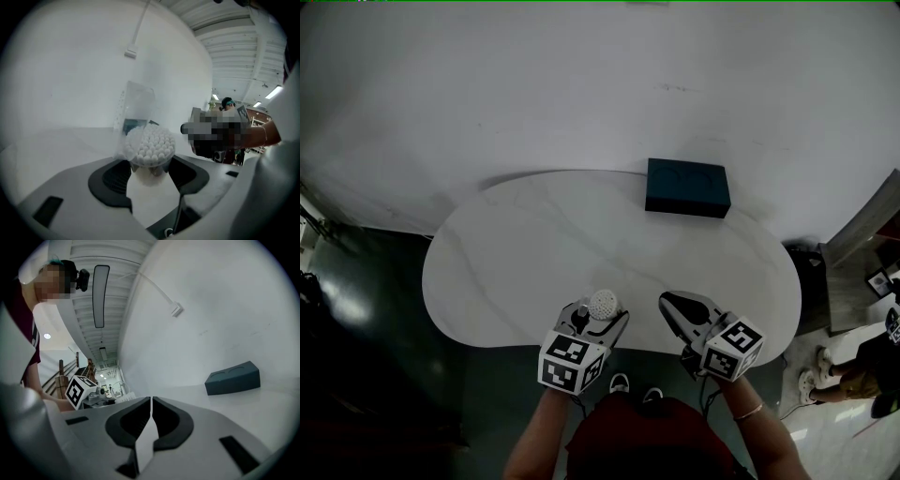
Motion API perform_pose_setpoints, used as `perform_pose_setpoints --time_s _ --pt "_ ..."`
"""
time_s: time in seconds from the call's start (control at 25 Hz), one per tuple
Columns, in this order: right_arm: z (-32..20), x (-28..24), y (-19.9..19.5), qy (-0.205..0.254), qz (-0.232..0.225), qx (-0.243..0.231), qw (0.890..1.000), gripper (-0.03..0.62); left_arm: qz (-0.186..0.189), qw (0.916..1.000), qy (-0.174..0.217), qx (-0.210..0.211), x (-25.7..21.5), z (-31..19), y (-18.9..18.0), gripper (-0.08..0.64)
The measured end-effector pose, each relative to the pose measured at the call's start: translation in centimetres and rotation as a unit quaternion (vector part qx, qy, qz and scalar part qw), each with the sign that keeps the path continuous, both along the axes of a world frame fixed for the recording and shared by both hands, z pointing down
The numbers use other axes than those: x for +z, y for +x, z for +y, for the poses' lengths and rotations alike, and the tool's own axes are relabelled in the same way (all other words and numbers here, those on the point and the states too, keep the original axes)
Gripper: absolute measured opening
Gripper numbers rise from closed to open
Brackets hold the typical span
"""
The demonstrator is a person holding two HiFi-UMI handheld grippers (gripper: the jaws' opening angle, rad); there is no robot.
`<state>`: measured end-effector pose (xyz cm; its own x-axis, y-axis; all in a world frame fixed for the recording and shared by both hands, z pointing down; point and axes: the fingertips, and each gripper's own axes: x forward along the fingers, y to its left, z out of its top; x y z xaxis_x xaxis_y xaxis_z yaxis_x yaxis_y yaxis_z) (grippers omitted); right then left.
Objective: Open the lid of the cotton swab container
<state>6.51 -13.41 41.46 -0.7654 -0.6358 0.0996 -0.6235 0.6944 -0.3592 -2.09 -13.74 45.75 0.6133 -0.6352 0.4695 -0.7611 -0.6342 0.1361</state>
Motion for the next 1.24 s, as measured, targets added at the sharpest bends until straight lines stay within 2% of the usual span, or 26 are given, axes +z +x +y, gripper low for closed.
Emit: perform_pose_setpoints --time_s 0.96,1.24 --pt "2.1 1.1 1.9 0.002 0.051 0.011 0.999 0.017 0.009 0.9968 0.028 -0.074 -2.1 0.8 -1.1 0.268" --pt "2.7 1.4 3.4 0.003 0.072 0.036 0.997 0.017 0.008 0.9957 0.034 -0.086 -2.4 1.8 -1.0 0.268"
